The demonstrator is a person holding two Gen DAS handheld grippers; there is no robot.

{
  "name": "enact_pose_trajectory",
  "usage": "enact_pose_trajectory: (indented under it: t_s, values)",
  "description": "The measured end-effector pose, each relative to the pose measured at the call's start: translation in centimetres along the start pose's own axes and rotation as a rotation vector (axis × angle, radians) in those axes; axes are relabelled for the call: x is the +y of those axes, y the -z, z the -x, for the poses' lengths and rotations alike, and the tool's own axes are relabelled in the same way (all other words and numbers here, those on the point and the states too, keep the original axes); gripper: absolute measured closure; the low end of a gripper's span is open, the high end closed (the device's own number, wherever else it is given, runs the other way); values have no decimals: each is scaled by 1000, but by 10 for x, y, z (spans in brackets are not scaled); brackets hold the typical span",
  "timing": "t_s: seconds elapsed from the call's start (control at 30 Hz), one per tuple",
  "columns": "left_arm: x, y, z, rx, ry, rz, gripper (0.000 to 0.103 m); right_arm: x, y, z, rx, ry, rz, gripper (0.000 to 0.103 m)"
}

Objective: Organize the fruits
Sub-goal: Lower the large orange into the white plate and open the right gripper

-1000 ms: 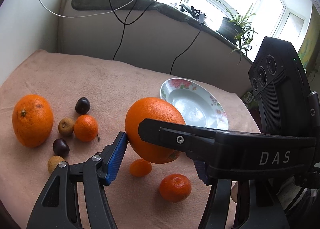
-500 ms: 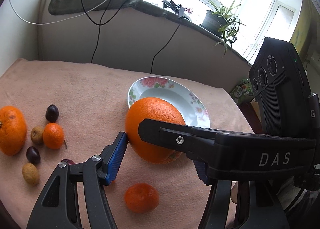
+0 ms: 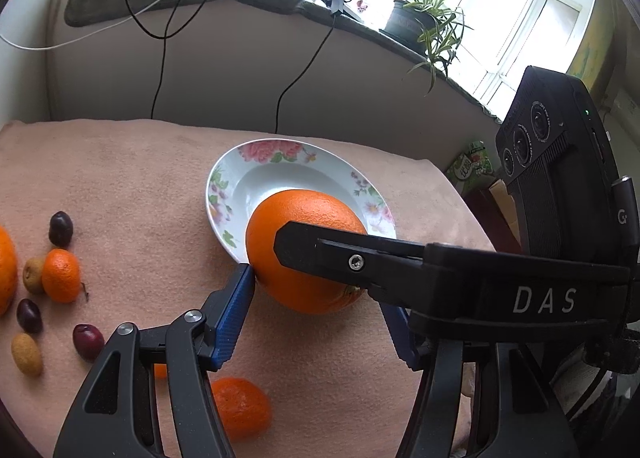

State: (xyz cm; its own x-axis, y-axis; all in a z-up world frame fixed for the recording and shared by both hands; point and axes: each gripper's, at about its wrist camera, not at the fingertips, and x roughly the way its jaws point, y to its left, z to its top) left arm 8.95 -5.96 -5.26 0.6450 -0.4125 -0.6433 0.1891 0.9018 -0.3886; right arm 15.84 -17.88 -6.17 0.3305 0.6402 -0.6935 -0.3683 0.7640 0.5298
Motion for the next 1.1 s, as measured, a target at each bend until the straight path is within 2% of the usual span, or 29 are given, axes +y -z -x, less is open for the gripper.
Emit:
enact_pose_trajectory:
  t_s: [0.1,0.23,0.37,0.43,0.67,1.1]
  values:
    - [-2,0,1,-5,2,-5,42,-7,-3,5,-28,-3,-24,34]
    - [-2,-2,7,-22,-13,-18,42,-11,-8,20,-88,55,-12,34]
    - [2,-4,13,-36,-28,-13,42,-18,-9,30,-117,69,-25,25]
    - [4,-3,16,-39,-35,-16,42,-20,-7,34,-132,86,-23,24]
    - [8,0,22,-49,-63,-12,41,-28,1,45,-156,108,-33,24]
    - [22,13,45,-73,-119,0,39,-19,17,58,-198,151,29,24]
